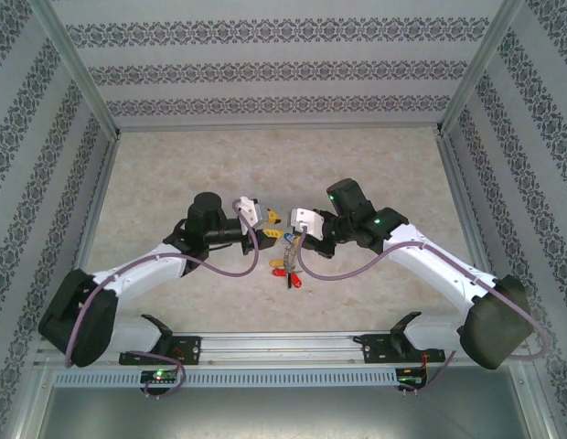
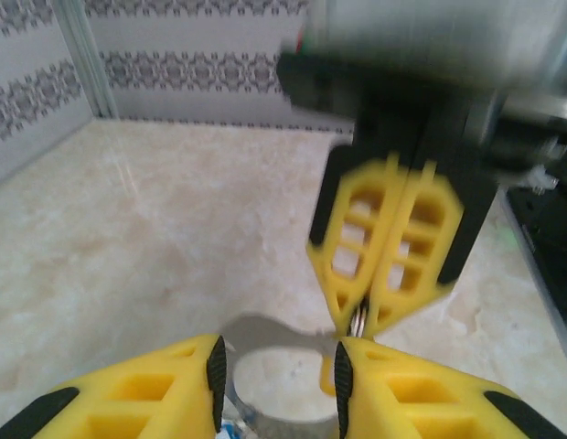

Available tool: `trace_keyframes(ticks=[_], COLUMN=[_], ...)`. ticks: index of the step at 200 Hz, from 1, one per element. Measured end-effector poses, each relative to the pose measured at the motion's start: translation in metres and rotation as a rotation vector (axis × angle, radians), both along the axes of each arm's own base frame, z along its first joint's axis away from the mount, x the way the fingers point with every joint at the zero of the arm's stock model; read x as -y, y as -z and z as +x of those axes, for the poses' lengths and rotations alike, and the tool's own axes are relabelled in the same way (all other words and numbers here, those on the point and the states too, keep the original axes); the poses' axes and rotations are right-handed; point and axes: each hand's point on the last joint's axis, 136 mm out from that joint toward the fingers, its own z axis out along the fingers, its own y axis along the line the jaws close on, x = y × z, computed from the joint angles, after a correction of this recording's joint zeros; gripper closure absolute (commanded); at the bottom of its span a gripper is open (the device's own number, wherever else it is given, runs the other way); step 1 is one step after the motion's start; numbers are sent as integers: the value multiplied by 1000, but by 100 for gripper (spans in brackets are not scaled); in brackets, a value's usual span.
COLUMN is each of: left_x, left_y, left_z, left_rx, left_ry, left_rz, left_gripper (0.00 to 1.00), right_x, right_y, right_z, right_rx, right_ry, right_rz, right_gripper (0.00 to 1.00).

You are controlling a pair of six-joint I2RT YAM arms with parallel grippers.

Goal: Put the keys on the keyring

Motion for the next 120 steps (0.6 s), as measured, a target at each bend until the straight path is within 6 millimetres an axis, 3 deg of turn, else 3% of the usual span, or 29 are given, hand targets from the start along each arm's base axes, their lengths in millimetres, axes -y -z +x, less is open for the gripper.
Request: trace_keyframes(ticks=[28, 83, 120], left_x=[6, 9, 15], left_y=[-17, 15, 17], left_z=[-8, -24, -29], left_rx=[-4, -133, -144], left_ry=[83, 178, 221], left_rz=[0, 97, 114], left_gripper=[61, 61, 63], right_x=[-1, -8, -7], right_y=[1, -10, -13], right_z=[-5, -17, -17], right_rx=[16, 90, 117], right_ry=[-42, -127, -130], right_rz=[-6, 4, -1], right_gripper=[100, 100, 100])
